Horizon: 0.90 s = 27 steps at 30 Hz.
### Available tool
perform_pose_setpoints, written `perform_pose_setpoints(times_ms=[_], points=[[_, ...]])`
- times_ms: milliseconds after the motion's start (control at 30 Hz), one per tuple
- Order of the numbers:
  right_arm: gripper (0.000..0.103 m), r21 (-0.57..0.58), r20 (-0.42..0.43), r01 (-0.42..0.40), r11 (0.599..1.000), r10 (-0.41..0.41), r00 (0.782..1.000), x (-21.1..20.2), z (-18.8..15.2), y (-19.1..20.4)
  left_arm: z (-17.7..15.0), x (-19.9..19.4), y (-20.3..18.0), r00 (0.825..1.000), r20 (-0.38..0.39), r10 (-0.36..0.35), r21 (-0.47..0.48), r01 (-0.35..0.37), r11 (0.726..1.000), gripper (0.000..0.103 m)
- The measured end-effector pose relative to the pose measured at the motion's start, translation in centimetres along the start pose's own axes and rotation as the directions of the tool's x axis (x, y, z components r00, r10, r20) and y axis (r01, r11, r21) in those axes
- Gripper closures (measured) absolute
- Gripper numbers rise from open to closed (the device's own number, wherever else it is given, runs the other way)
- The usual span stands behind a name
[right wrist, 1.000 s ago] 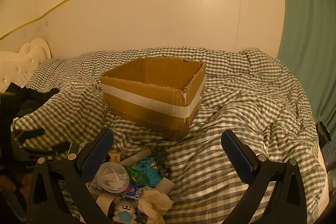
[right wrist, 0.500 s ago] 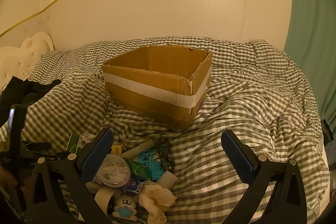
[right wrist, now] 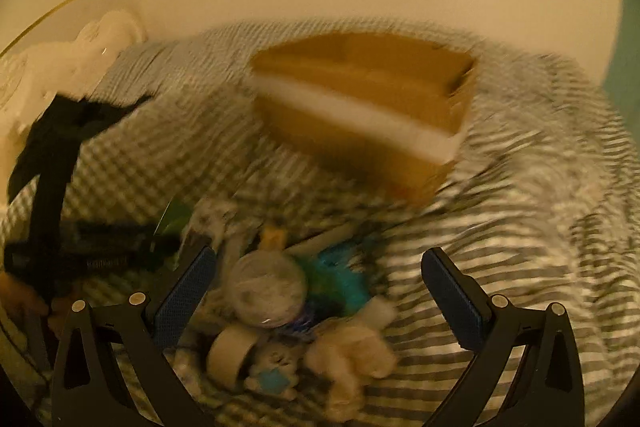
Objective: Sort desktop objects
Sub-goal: 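Grasp the green medicine box with the left gripper while the right grasps the toothpick tub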
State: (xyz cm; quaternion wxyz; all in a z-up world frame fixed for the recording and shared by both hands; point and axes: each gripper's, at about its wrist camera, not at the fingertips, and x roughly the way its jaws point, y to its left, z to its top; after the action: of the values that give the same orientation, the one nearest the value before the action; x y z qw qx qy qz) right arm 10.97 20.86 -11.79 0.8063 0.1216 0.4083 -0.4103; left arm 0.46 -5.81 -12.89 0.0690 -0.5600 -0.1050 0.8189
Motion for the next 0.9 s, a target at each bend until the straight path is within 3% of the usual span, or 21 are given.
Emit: perform_pose_setpoints(times_ms=[100,200,333,400,467,533,567,700,767,900], points=[[0.000,0.010,-0.101,-0.036,0.999,0.036,0.994,2.5,-0.6,0.4,-0.4,1.4,1.1,0.998,-0.053,-0.036,-0.060,0.033,0.998,0.027],[0.000,0.037,-0.162,-0.041,0.998,0.047,0.986,4.2,-1.0,0.7,-0.7,2.4,1.8,0.995,-0.085,-0.053,-0.097,0.044,0.994,0.014],[0.000,0.056,-0.226,0.008,0.998,0.005,0.974,6.8,-1.3,1.3,0.2,3.6,1.1,0.992,-0.121,-0.025,-0.056,0.018,0.998,0.000],[0.000,0.044,-0.264,0.024,0.999,-0.012,0.964,8.1,-1.3,1.4,0.7,4.3,0.8,0.990,-0.138,-0.009,-0.031,0.005,1.000,0.000],[0.002,0.103,-0.303,0.074,0.992,-0.039,0.952,9.1,-1.5,1.4,1.0,4.7,0.8,0.989,-0.146,-0.023,-0.033,0.018,0.999,0.000],[0.015,0.081,-0.311,0.081,0.993,-0.052,0.949,9.5,-1.8,1.7,1.5,4.9,1.0,0.986,-0.157,-0.048,-0.041,0.042,0.998,0.001],[0.025,0.072,-0.307,0.077,0.994,-0.052,0.950,9.5,-1.9,1.7,1.4,5.0,1.0,0.986,-0.155,-0.054,-0.040,0.048,0.998,0.002],[0.035,0.131,-0.260,0.073,0.989,-0.037,0.965,8.0,-1.8,1.1,1.1,3.7,0.6,0.983,-0.129,-0.129,-0.054,0.123,0.991,0.004],[0.037,0.158,-0.225,0.073,0.985,-0.036,0.974,6.9,-1.6,0.6,0.9,2.8,0.0,0.983,-0.104,-0.152,-0.036,0.149,0.988,0.005],[0.037,0.186,-0.158,0.114,0.976,-0.085,0.984,4.6,-1.1,0.1,0.4,0.7,-2.1,0.994,-0.028,-0.110,0.058,0.112,0.992,0.007]])
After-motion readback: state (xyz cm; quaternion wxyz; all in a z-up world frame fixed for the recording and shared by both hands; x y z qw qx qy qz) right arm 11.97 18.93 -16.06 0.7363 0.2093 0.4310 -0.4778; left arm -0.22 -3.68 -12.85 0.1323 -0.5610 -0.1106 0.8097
